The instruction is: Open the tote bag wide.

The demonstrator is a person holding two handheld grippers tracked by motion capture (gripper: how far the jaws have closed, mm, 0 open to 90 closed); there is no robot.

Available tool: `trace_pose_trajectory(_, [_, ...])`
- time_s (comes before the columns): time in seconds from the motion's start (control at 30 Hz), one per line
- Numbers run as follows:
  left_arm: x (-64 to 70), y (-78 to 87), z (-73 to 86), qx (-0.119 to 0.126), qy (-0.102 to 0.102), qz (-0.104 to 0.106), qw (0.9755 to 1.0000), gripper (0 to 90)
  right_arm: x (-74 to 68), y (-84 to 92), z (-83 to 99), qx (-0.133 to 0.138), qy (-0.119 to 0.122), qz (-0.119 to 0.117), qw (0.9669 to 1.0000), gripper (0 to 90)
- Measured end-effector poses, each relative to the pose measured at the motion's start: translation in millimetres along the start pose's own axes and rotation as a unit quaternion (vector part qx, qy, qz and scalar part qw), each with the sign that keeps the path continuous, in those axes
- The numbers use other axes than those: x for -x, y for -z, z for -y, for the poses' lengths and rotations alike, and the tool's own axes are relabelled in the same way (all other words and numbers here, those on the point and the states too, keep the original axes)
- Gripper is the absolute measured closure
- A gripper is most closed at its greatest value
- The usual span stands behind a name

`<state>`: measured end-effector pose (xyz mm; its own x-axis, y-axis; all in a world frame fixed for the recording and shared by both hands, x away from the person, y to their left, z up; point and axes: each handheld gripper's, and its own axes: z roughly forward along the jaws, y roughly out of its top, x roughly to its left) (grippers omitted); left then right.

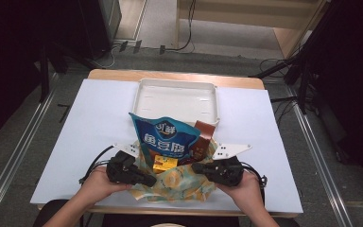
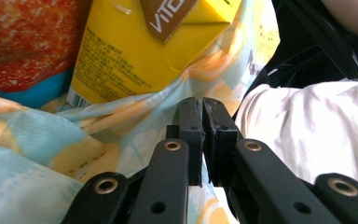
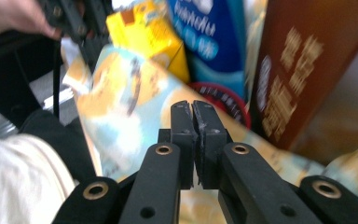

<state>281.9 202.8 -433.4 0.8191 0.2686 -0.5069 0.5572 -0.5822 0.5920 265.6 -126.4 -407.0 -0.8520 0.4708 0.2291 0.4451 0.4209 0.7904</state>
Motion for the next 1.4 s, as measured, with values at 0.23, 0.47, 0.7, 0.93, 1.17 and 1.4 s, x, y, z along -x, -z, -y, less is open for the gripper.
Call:
trace_pose_trajectory(0.23, [-0.2,-0.1,0.7,0.002,0.004,0.001,1.0,87.2,2.2,-13.6,-18.5,0.003,-0.002,0.002,1.0,88.7])
trace_pose_trajectory(0.47, [-0.5,0.5,1.0,0.004,0.004,0.002,1.0,87.2,0.7,-29.0,-25.5,0.001,0.004,0.003,1.0,88.2])
trace_pose_trajectory(0.7, [-1.8,3.6,1.4,0.005,0.004,-0.004,1.0,87.2,1.9,-34.2,-25.6,-0.008,-0.004,-0.018,0.9998,89.2])
trace_pose_trajectory(0.93, [-4.1,10.8,1.3,0.015,0.009,-0.011,0.9998,87.1,-11.3,-29.5,-19.8,-0.022,0.022,-0.044,0.9986,90.0])
trace_pose_trajectory(1.17, [-6.4,19.6,1.7,0.031,0.017,-0.019,0.9992,86.7,-19.3,-29.5,-10.5,-0.027,0.031,-0.062,0.9972,90.0])
trace_pose_trajectory(1.4, [-10.6,29.5,3.2,0.041,0.025,-0.038,0.9981,86.6,-23.1,-32.1,4.5,-0.039,0.047,-0.07,0.9957,90.0])
